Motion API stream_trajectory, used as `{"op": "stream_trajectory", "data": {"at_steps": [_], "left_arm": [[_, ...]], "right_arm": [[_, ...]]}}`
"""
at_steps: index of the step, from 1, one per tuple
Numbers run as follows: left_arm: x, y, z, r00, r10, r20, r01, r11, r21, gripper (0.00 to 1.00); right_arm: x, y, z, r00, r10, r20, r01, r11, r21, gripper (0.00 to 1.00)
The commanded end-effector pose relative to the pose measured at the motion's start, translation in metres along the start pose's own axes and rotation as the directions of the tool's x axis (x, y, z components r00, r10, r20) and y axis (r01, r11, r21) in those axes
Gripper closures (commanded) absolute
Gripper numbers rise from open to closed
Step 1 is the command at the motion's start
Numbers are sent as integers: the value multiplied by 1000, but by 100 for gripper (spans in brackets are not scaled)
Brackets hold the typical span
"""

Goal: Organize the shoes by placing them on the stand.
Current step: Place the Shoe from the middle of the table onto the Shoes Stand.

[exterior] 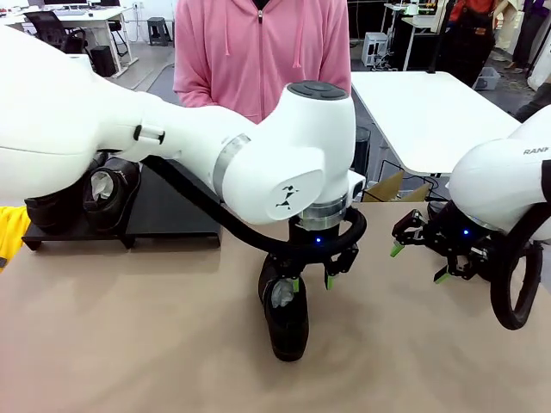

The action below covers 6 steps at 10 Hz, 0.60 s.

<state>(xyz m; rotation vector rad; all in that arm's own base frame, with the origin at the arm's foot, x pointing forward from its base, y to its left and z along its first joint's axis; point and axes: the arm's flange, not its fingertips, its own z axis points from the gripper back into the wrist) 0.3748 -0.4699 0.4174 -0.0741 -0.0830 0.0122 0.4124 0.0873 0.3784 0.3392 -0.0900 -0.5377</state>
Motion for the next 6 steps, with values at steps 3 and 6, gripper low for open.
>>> {"op": "stream_trajectory", "data": {"at_steps": [3, 6], "left_arm": [[2, -1, -29, 993, 115, 26, -116, 992, 44, 43], [7, 7, -53, 994, 110, 17, -110, 994, 8, 43]], "right_arm": [[1, 1, 1, 1000, 7, 9, -7, 1000, -2, 0], [1, 1, 1, 1000, 7, 9, -7, 1000, -2, 0]]}}
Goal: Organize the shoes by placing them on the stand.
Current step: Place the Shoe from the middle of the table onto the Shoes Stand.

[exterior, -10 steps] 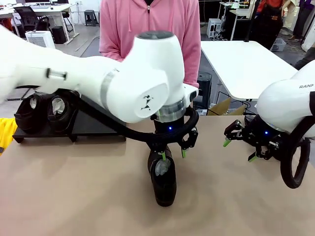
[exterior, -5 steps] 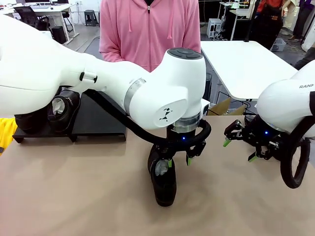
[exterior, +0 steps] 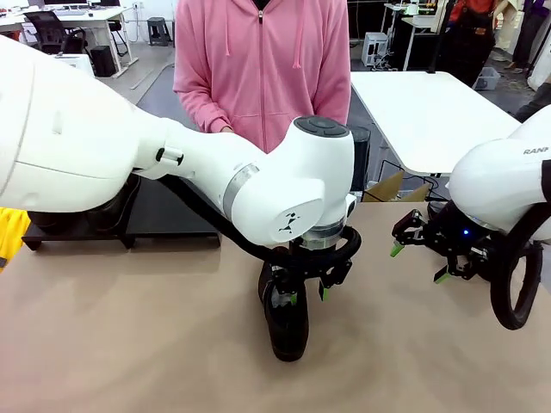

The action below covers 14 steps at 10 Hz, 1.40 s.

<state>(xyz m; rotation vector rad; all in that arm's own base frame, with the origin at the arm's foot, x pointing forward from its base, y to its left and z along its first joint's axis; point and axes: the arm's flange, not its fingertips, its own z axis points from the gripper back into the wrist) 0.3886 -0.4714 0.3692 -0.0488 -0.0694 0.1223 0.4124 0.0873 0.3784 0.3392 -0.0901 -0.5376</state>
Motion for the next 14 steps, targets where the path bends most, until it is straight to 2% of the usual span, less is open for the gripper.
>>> {"op": "stream_trajectory", "data": {"at_steps": [1, 4, 5, 7, 8, 12, 14], "left_arm": [[0, 8, -9, 1000, -13, 17, 13, 1000, -7, 43], [3, 11, -18, 997, -72, -15, 73, 997, 26, 43], [2, 11, -19, 994, -102, -29, 103, 994, 30, 52], [3, 10, -19, 994, -102, -24, 103, 994, 34, 88], [3, 10, -20, 995, -100, -28, 101, 994, 36, 100], [4, 9, -20, 994, -100, -37, 101, 995, 28, 100], [-9, 7, 4, 993, -113, -40, 115, 993, 30, 100]], "right_arm": [[1, 1, 1, 1000, 7, 8, -7, 1000, -2, 0], [1, 1, 1, 1000, 7, 8, -7, 1000, -2, 0], [1, 1, 1, 1000, 7, 8, -7, 1000, -2, 0], [1, 1, 1, 1000, 7, 8, -7, 1000, -2, 0], [1, 1, 1, 1000, 7, 8, -7, 1000, -2, 0], [1, 1, 1, 1000, 7, 8, -7, 1000, -2, 0], [1, 1, 1, 1000, 7, 8, -7, 1000, -2, 0]]}}
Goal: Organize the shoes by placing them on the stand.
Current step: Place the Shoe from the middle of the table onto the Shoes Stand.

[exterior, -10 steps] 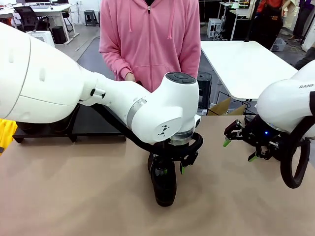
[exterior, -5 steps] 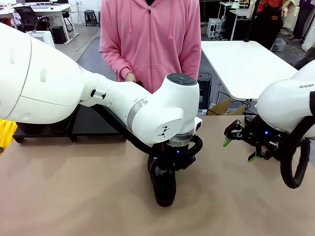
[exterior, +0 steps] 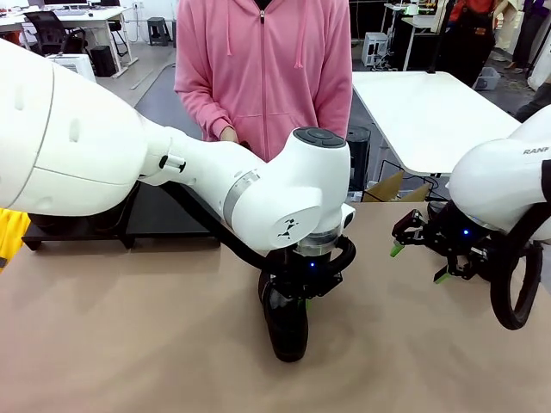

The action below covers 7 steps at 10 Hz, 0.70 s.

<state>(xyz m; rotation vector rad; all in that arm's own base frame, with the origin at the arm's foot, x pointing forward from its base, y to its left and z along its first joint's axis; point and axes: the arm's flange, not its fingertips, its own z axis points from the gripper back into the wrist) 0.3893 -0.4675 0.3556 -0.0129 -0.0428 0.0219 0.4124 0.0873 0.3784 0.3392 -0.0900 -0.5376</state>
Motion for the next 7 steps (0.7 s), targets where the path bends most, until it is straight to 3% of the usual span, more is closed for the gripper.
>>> {"op": "stream_trajectory", "data": {"at_steps": [1, 4, 7], "left_arm": [[-23, 4, 40, 1000, -27, 10, 27, 1000, 0, 100], [-33, 49, 107, 971, 25, 239, -36, 998, 42, 100], [19, 112, 124, 935, 80, 347, -127, 985, 115, 100]], "right_arm": [[1, 1, 1, 1000, 7, 9, -7, 1000, -2, 0], [1, 1, 1, 1000, 7, 9, -7, 1000, -2, 0], [1, 1, 1, 1000, 7, 9, -7, 1000, -2, 0]]}}
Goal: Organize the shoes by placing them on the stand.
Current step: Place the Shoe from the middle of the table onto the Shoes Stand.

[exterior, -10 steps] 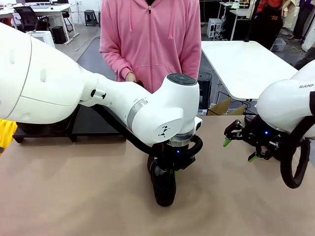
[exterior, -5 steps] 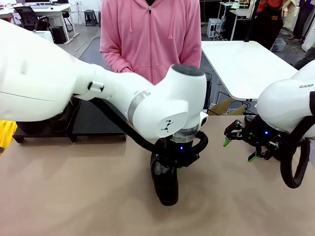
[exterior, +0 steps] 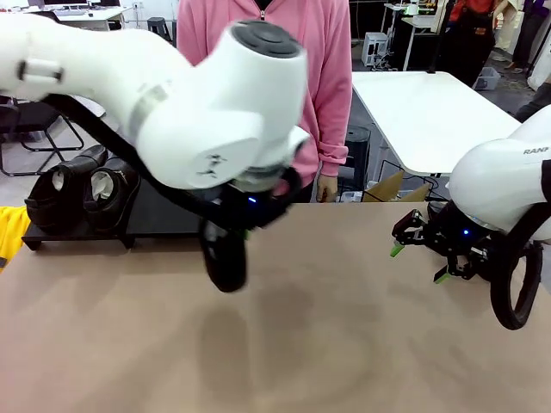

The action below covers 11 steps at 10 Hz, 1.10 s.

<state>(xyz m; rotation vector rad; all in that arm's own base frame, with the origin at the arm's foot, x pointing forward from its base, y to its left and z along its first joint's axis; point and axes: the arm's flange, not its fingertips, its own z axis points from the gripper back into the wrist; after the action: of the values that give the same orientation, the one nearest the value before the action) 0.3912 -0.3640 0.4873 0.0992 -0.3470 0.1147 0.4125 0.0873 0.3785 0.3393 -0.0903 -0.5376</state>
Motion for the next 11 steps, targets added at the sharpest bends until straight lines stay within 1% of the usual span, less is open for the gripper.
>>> {"op": "stream_trajectory", "data": {"at_steps": [1, 3, 5, 6, 7, 10, 11], "left_arm": [[30, 24, -20, 997, 16, 79, -21, 997, 74, 100], [67, 53, -32, 994, -9, 111, -8, 988, 155, 100], [86, 68, -36, 992, -16, 121, -3, 989, 151, 100], [88, 74, -36, 995, 25, 96, -35, 994, 105, 100], [80, 71, -45, 995, 6, 98, -22, 987, 159, 100], [82, 70, -47, 996, 9, 89, -22, 988, 153, 100], [79, 69, -44, 989, -53, 135, 31, 987, 159, 100]], "right_arm": [[1, 1, 1, 1000, 7, 8, -7, 1000, -2, 0], [1, 1, 1, 1000, 7, 8, -7, 1000, -2, 0], [1, 1, 1, 1000, 7, 8, -7, 1000, -2, 0], [1, 1, 1, 1000, 7, 8, -7, 1000, -2, 0], [1, 1, 1, 1000, 7, 8, -7, 1000, -2, 0], [1, 1, 1, 1000, 7, 8, -7, 1000, -2, 0], [1, 1, 1, 1000, 7, 8, -7, 1000, -2, 0]]}}
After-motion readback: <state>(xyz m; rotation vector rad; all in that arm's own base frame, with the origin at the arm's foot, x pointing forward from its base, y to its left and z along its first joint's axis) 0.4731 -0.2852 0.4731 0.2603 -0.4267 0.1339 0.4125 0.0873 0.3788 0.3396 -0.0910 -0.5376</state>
